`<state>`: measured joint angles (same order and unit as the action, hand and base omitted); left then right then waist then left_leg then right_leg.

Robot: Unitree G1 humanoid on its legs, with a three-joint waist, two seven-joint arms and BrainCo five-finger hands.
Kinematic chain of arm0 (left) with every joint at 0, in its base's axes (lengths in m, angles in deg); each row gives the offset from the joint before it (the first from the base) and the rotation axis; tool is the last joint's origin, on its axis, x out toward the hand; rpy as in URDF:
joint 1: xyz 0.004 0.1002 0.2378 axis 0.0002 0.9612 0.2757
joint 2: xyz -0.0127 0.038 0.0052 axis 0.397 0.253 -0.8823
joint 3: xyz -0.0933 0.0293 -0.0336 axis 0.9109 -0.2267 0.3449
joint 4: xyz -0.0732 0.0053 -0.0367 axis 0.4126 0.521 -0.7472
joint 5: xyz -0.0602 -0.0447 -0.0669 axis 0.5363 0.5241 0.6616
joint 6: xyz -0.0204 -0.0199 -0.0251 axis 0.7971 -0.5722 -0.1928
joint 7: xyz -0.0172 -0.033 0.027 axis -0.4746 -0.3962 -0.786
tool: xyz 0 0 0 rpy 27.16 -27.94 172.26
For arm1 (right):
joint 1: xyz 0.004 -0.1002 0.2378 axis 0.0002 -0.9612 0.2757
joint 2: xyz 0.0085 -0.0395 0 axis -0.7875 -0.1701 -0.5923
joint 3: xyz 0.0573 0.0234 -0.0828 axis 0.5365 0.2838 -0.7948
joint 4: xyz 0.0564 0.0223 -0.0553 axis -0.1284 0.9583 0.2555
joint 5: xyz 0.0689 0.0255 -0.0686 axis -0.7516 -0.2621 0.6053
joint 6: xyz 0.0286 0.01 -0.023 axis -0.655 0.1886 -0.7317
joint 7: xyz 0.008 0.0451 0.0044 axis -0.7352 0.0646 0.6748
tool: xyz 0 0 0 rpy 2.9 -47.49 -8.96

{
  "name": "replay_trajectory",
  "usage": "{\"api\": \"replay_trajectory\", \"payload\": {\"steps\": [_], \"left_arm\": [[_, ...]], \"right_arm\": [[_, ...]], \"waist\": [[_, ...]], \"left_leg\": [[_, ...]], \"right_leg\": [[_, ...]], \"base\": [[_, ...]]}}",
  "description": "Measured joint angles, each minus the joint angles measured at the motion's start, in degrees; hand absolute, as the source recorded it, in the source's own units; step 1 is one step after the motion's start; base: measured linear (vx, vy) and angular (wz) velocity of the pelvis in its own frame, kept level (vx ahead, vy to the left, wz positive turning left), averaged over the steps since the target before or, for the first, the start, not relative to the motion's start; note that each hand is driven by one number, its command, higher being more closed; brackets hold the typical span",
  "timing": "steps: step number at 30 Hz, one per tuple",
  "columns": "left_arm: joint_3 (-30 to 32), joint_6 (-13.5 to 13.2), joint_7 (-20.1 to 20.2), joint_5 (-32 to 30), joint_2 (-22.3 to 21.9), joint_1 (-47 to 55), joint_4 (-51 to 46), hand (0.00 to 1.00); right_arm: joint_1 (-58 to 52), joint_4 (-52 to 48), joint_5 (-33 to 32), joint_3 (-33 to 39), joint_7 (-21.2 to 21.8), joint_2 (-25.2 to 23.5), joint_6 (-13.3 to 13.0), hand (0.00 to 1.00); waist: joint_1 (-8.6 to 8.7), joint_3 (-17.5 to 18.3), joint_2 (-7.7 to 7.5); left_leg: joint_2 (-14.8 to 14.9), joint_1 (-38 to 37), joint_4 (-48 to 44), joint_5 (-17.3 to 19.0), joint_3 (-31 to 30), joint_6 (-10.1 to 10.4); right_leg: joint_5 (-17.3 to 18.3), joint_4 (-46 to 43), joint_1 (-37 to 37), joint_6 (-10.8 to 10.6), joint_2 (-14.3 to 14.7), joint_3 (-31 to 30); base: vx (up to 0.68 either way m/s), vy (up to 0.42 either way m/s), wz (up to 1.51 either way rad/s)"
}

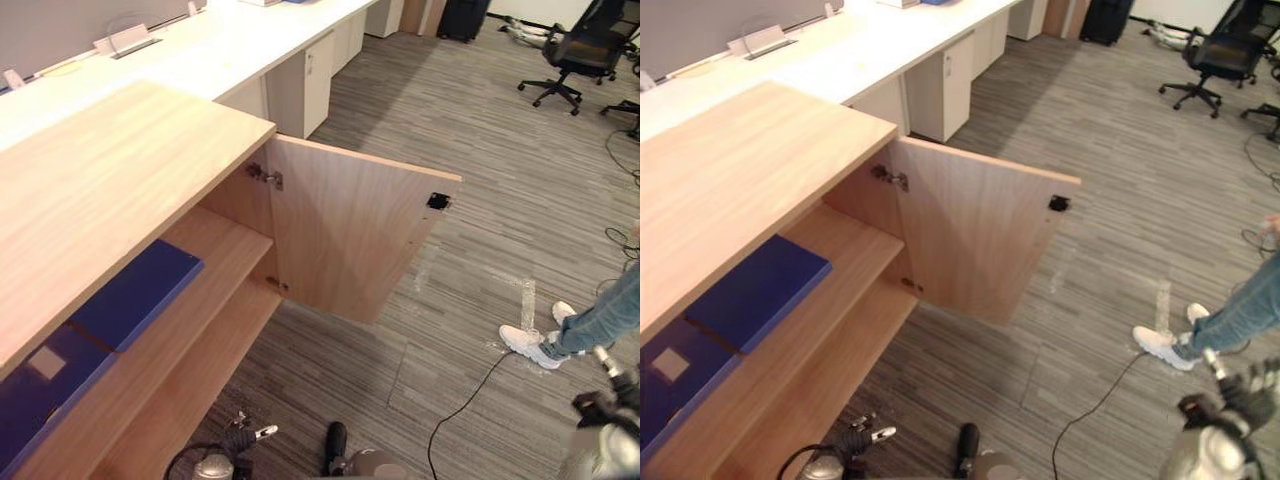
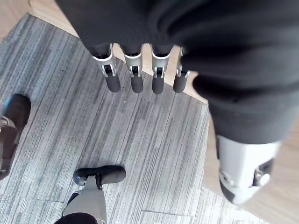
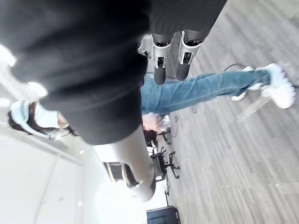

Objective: Walk over to the cabinet, pick up the folder, carry it to the office cabinet, place the folder inside the office cabinet, then close the office cabinet door

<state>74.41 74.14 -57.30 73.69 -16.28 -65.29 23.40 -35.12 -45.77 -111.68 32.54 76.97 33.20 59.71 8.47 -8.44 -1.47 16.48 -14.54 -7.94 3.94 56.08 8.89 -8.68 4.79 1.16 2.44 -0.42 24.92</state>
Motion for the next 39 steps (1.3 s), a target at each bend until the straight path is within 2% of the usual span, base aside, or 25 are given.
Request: {"api": "replay_trajectory", "payload": {"steps": [3, 8, 11, 16, 20, 24, 29, 35, 36, 39], "left_arm": [[-0.1, -0.1, 0.1, 0.0, 1.1, 0.7, 0.0, 0.0], [-0.2, -0.4, 0.1, 2.3, 2.6, 1.9, 0.0, 0.0], [-0.2, -0.5, 0.1, 3.8, 3.0, 2.0, 0.0, 0.0], [-0.1, -0.9, 0.1, 5.3, 3.1, 2.1, -0.1, 0.0], [0.0, -1.0, 0.4, 7.0, 3.2, 2.2, -0.1, 0.0], [-0.1, -1.1, 0.8, 7.3, 3.2, 2.1, -1.3, 0.0], [-0.3, -1.1, 1.7, 7.3, 3.2, 1.8, -2.4, 0.0], [-0.4, -1.1, 2.4, 6.8, 3.1, 1.8, -3.5, 0.0], [-0.4, -1.1, 2.4, 6.7, 3.1, 1.8, -4.0, 0.0], [-0.1, -1.2, 2.5, 6.0, 3.0, 2.5, -4.3, 0.0]], "right_arm": [[5.1, 7.7, -2.0, -2.9, 0.9, 6.7, -0.1, 0.0], [15.0, 24.6, -2.4, -11.5, 3.3, 18.6, 0.7, 0.0], [21.2, 32.7, -2.4, -15.8, 4.3, 24.7, 2.2, 0.0], [30.7, 38.9, -2.4, -19.2, 6.5, 32.4, 3.6, 0.0], [35.5, 40.7, -2.4, -20.4, 7.7, 34.5, 4.4, 0.0], [38.3, 40.9, -2.5, -26.5, 10.1, 34.8, 5.2, 0.0], [41.0, 40.7, -1.6, -35.5, 13.9, 34.7, 6.0, 0.0], [41.2, 30.0, 1.8, -47.4, 18.4, 31.7, 6.6, 0.0], [41.4, 29.5, 2.1, -47.4, 17.1, 31.4, 7.0, 0.0], [41.4, 27.0, 1.5, -50.2, 17.6, 31.6, 7.0, 0.0]], "waist": [[-0.23, -0.6, 1.19], [-0.88, -0.9, 4.59], [-1.76, -1.2, 5.86], [-1.98, -2.8, 7.33], [-2.29, -2.9, 7.69], [-2.5, -2.9, 7.7], [-3.8, -2.9, 7.73], [-4.57, -3.0, 7.72], [-4.84, -3.0, 7.7], [-4.21, -3.1, 7.78]], "left_leg": [[0.3, 1.1, -1.2, 0.6, -1.5, -0.3], [0.9, 3.6, -3.7, 1.7, -5.2, -0.9], [1.0, 4.3, -4.3, 1.8, -6.6, -1.0], [1.0, 4.6, -4.5, 2.1, -8.6, -1.1], [1.0, 4.7, -4.4, 2.1, -9.2, -1.1], [0.8, 4.9, -4.4, 2.1, -9.7, -1.1], [0.8, 5.4, -4.4, 1.8, -10.3, -0.7], [1.0, 5.4, -4.4, 1.8, -10.2, -0.7], [1.0, 5.4, -4.4, 1.8, -10.2, -0.7], [1.1, 5.3, -4.4, 1.8, -9.9, -0.8]], "right_leg": [[-0.1, 0.0, -0.1, -0.1, -0.5, 1.2], [-0.2, -0.1, -0.4, -0.2, -1.5, 3.7], [-0.2, -0.1, -0.8, -0.2, -1.7, 4.8], [0.0, 0.0, -1.7, -0.4, -2.4, 6.4], [0.0, 0.0, -2.1, -0.4, -2.5, 6.9], [-0.1, 0.0, -2.3, -0.3, -2.8, 7.5], [-0.1, 0.0, -2.2, -0.3, -2.8, 7.9], [-0.2, 0.1, -2.1, -0.4, -2.7, 7.9], [-0.2, 0.1, -2.1, -0.4, -2.7, 7.9], [-0.2, 0.1, -1.9, -0.4, -2.5, 7.4]], "base": [[-0.03, -0.001, 0.24], [-0.02, 0.01, 0.27], [-0.01, -0.002, 0.22], [-0.01, -0.002, 0.18], [0.01, -0.011, 0.09], [0.02, -0.008, 0.08], [0.03, -0.018, 0.05], [0.03, -0.014, -0.01], [0.03, -0.019, -0.03], [0.04, -0.017, -0.1]]}}
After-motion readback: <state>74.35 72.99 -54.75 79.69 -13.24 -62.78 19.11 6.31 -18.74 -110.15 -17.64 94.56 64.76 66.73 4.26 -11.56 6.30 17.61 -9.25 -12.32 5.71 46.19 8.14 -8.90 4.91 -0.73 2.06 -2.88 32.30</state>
